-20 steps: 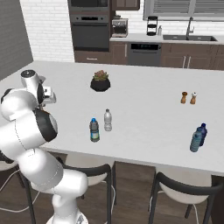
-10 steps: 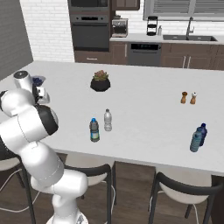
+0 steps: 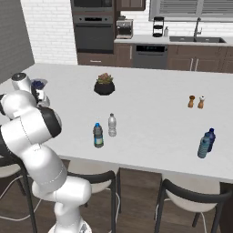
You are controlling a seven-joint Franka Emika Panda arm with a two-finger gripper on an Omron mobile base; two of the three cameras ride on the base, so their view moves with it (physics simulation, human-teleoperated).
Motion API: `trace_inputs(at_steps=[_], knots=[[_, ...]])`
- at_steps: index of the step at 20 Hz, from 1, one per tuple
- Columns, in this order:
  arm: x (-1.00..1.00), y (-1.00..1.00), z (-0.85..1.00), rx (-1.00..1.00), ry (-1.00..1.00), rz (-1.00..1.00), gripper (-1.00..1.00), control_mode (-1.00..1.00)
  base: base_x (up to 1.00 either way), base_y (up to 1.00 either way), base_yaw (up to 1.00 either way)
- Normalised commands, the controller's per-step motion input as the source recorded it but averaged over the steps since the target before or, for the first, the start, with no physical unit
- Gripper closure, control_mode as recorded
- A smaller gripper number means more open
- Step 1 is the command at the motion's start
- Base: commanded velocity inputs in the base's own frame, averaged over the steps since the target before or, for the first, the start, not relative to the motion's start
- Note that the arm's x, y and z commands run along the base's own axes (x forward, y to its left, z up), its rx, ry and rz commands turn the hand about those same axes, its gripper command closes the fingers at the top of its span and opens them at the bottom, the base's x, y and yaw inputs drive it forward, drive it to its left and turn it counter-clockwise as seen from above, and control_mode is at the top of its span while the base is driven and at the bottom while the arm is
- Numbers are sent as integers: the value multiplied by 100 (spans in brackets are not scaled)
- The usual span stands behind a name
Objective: Move the plastic bottles in the middle to the plastics group, and the glass bottles in the middle to the glass group.
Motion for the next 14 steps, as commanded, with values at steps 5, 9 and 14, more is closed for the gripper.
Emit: trace_inputs(at_steps=[5,9,14], knots=[[0,0,-37,0,0,0,100,-100,0,0,0],[0,0,-43,0,0,0,100,-100,0,0,0],[2,8,-17,-1,-3,0,100,-100,0,0,0]])
